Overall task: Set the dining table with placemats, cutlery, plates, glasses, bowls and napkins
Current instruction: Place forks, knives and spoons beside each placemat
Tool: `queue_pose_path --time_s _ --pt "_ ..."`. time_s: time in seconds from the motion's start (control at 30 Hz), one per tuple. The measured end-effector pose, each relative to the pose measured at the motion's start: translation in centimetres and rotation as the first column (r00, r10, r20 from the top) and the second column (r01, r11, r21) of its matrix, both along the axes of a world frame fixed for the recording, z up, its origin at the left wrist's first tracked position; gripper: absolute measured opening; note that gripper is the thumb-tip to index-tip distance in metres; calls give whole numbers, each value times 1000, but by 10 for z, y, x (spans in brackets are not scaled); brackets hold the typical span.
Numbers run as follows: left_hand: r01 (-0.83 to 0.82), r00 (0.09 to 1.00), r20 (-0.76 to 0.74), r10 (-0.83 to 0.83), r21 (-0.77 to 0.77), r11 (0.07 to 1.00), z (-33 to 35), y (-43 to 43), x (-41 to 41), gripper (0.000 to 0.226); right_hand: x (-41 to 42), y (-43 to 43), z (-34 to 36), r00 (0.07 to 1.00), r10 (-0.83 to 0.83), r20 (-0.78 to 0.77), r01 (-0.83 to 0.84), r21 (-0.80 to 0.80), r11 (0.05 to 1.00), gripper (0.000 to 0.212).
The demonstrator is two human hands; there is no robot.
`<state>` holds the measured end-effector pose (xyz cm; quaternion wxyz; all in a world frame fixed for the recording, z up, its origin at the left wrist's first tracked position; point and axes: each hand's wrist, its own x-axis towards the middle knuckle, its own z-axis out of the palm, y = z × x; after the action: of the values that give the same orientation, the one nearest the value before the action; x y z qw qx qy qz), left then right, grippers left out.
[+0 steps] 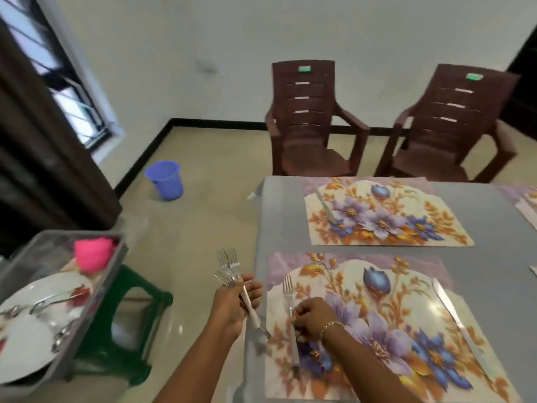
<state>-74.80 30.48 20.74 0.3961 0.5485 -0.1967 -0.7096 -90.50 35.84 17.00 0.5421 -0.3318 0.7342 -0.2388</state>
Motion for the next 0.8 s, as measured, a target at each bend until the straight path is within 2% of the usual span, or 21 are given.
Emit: queue_pose_path --time_s 0.13,0.27,0.33,0.47,0.53,0.57,0.67,0.8 --pt "-50 998 32 50 13 999 0 12 14 19 13 -11 -13 998 42 -50 -39 53 998 34" --pt "-105 992 75 102 44 994 -3 19 15 21 16 -19 -27 977 92 -191 -80 74 994 27" --pt "-99 991 92 94 58 993 -5 20 13 20 17 -23 -30 949 149 -278 -131 84 988 8" --pt "-34 998 46 29 104 994 -9 21 -5 16 4 -15 -10 902 187 -389 -184 45 982 9" --pt "25 999 22 -27 111 994 -11 23 -25 16 -9 -7 -4 950 87 -298 -115 -76 990 29" --pt "62 998 14 -64 106 992 -11 24 -38 16 -17 -1 0 973 30 -228 -62 -136 989 32" --pt "191 981 7 -192 91 977 -6 34 -82 17 -48 20 14 989 -53 -138 11 -286 958 29" --pt "334 942 -53 -331 99 937 -1 60 -161 19 -111 59 26 985 -129 -118 83 -336 938 35"
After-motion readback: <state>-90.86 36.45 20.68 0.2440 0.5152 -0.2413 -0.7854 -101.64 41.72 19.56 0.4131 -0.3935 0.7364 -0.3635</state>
